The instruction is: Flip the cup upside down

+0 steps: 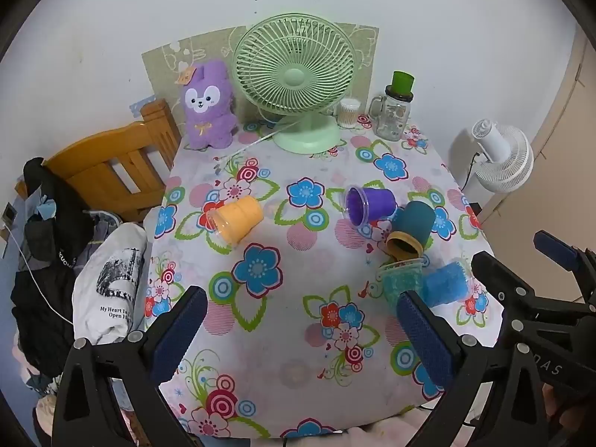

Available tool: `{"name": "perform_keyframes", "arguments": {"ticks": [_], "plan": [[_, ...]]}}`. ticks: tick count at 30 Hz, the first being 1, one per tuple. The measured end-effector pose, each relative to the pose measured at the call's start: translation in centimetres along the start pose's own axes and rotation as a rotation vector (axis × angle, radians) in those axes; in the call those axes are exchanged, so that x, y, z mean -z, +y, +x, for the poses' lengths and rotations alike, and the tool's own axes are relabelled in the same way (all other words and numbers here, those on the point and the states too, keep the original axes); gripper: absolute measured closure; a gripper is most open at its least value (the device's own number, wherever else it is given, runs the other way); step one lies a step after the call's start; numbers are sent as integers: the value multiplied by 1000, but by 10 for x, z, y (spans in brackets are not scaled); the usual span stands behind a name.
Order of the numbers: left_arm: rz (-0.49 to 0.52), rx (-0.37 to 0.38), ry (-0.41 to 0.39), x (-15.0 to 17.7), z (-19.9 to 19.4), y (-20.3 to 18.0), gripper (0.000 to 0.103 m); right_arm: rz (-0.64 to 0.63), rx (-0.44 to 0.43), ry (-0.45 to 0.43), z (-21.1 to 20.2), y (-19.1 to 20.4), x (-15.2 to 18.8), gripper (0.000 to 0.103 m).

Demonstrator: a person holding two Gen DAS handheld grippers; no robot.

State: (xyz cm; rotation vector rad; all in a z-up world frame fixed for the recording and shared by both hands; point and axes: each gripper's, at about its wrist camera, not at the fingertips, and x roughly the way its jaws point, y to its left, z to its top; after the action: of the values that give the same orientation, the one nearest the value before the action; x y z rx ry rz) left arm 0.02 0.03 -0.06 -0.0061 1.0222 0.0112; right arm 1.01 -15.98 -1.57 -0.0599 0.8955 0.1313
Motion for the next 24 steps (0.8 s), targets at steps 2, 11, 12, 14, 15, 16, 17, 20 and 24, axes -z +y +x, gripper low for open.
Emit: {"name": "perform_keyframes", "arguments": {"ticks": [2, 11, 12, 14, 15, 16, 17, 20, 24], "plan": [[5, -4, -1, 0, 0, 0, 0, -1, 0, 0, 0, -1, 0, 3], [3, -3, 7, 0, 2, 0, 0, -17, 2, -2, 1, 4, -1, 3], [4, -5, 7, 0, 2, -1, 0, -8, -2, 1, 2, 1, -1, 3], [5, -4, 7, 1, 2, 0, 0, -4, -4, 3, 2, 0, 0, 3], [4, -3, 6, 1, 2, 0, 0, -3, -3, 3, 2, 0, 0, 3], [5, -3, 7, 1, 3, 0, 0, -4, -3, 3, 2, 1, 0, 3], [6, -3, 8, 2, 4, 0, 0, -4, -2, 3, 2, 1, 0, 3], [2, -3, 8, 5, 8, 1, 1, -2, -2, 3, 3, 1, -2, 3], [1, -4, 12, 8, 10, 1, 1, -2, -4, 13, 4, 0, -1, 3]]}}
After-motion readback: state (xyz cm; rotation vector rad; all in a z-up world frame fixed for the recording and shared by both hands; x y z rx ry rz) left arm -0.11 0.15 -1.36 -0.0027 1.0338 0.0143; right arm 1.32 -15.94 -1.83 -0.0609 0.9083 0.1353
